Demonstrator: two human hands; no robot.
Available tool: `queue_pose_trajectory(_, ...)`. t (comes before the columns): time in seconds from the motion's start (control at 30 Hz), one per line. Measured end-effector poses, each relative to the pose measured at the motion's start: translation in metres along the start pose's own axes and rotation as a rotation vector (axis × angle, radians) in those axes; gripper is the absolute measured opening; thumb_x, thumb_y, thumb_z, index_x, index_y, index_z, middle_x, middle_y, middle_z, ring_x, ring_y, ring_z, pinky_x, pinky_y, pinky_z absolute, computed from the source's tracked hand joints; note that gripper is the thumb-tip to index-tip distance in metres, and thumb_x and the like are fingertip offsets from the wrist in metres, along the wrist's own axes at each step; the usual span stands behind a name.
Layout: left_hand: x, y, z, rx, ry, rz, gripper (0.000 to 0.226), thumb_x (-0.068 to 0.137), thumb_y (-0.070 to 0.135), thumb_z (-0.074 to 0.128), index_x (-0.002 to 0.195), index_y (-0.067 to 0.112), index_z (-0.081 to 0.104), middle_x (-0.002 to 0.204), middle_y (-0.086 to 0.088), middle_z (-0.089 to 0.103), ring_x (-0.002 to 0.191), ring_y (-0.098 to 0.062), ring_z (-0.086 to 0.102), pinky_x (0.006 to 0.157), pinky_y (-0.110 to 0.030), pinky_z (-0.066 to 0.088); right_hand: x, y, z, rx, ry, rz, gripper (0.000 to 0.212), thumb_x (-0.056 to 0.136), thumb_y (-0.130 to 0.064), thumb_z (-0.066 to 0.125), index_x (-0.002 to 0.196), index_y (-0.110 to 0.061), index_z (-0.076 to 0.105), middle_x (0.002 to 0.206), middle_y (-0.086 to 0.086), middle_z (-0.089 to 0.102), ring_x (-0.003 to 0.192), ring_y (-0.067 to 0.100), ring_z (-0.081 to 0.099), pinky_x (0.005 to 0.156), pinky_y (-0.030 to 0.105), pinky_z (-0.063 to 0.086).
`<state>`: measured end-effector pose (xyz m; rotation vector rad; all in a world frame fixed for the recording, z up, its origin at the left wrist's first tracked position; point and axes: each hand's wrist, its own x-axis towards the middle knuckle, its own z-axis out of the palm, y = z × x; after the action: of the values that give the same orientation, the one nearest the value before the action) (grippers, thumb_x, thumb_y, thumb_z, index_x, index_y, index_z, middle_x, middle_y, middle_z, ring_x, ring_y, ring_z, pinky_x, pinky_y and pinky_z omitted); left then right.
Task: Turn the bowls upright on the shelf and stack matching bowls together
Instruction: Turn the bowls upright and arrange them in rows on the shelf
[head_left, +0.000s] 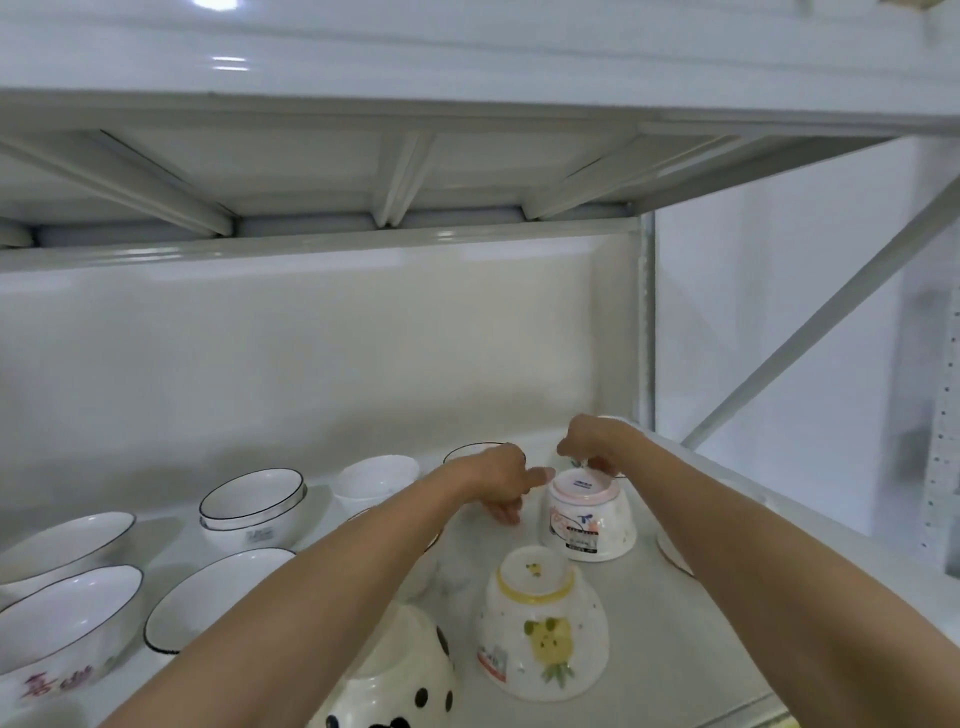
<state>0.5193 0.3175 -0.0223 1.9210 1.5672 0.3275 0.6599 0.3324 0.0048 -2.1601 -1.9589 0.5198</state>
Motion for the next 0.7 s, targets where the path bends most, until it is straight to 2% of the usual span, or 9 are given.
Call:
queue_pose_trajectory(0.07, 0.000, 0.001, 0.010, 0.017, -0.053, -0.050, 0.069, 0.093, 0.057, 0.044, 0.123, -0.006, 0.046, 0.111, -0.020, 0.066, 0.063, -0.022, 0.067, 0.071, -0.034, 0.059, -0.016, 0.004, -0.001, -0.012, -0.048, 0.034, 0.044, 0.105, -0.032, 0.031, 0.130, -0.001, 0.051, 0.118, 0.015, 0.060, 0.104, 0.028, 0.054, 0.093, 0.036, 0.043)
queue_pose_trajectory(0.1, 0.001, 0.001, 0.013, 0.021, -0.064, -0.058, 0.074, 0.092, 0.060, 0.043, 0.128, -0.006, 0.043, 0.117, -0.020, 0.065, 0.063, -0.021, 0.067, 0.069, -0.032, 0.059, -0.022, 0.005, 0.000, -0.010, -0.068, 0.055, 0.053, 0.105, -0.038, 0.027, 0.138, -0.001, 0.045, 0.134, 0.016, 0.054, 0.117, 0.029, 0.053, 0.101, 0.037, 0.040)
queue_pose_trajectory(0.17, 0.001, 0.000, 0.017, 0.002, -0.069, -0.060, 0.079, 0.092, 0.061, 0.042, 0.135, -0.004, 0.037, 0.121, -0.018, 0.063, 0.063, -0.020, 0.068, 0.064, -0.030, 0.059, -0.025, 0.010, 0.005, -0.010, -0.090, 0.088, 0.063, 0.103, -0.049, 0.023, 0.144, -0.003, 0.038, 0.145, 0.016, 0.046, 0.130, 0.032, 0.048, 0.107, 0.038, 0.039)
queue_pose_trajectory(0.3, 0.002, 0.001, 0.021, -0.077, -0.075, -0.065, 0.076, 0.093, 0.060, 0.041, 0.135, -0.004, 0.040, 0.110, -0.014, 0.061, 0.067, -0.021, 0.067, 0.067, -0.031, 0.059, -0.017, 0.017, 0.016, -0.032, -0.032, 0.174, 0.078, 0.091, -0.069, 0.028, 0.133, -0.009, 0.053, 0.124, 0.011, 0.062, 0.113, 0.028, 0.061, 0.100, 0.039, 0.048)
queue_pose_trajectory(0.4, 0.001, 0.004, 0.026, -0.097, -0.060, -0.070, 0.070, 0.095, 0.056, 0.039, 0.129, -0.005, 0.048, 0.104, -0.015, 0.062, 0.073, -0.024, 0.067, 0.081, -0.035, 0.059, -0.020, 0.019, 0.017, -0.051, -0.017, 0.157, 0.071, 0.096, -0.060, 0.023, 0.129, -0.007, 0.056, 0.126, 0.011, 0.061, 0.116, 0.028, 0.059, 0.102, 0.039, 0.046)
queue_pose_trajectory(0.5, 0.001, 0.004, 0.029, -0.137, -0.060, -0.088, 0.067, 0.094, 0.055, 0.043, 0.126, -0.004, 0.050, 0.109, -0.019, 0.068, 0.090, -0.032, 0.071, 0.090, -0.040, 0.057, -0.025, 0.022, 0.017, 0.091, -0.010, 0.081, 0.052, 0.101, -0.044, 0.034, 0.125, -0.003, 0.056, 0.127, 0.015, 0.061, 0.117, 0.033, 0.059, 0.101, 0.043, 0.047)
queue_pose_trajectory(0.6, 0.001, 0.003, 0.026, -0.176, -0.036, -0.102, 0.071, 0.088, 0.057, 0.053, 0.125, -0.003, 0.050, 0.103, -0.020, 0.073, 0.093, -0.032, 0.073, 0.089, -0.041, 0.057, -0.023, 0.025, 0.015, 0.107, -0.063, 0.092, 0.038, 0.102, -0.037, 0.033, 0.108, -0.005, 0.054, 0.115, 0.021, 0.066, 0.103, 0.037, 0.067, 0.093, 0.044, 0.054)
queue_pose_trajectory(0.7, -0.002, 0.006, 0.026, -0.175, 0.010, -0.103, 0.070, 0.084, 0.056, 0.059, 0.121, -0.002, 0.050, 0.099, -0.018, 0.073, 0.086, -0.031, 0.074, 0.090, -0.039, 0.057, -0.020, 0.027, 0.008, 0.127, -0.092, 0.144, 0.047, 0.098, -0.046, 0.032, 0.101, -0.004, 0.052, 0.097, 0.022, 0.070, 0.084, 0.036, 0.073, 0.084, 0.043, 0.058)
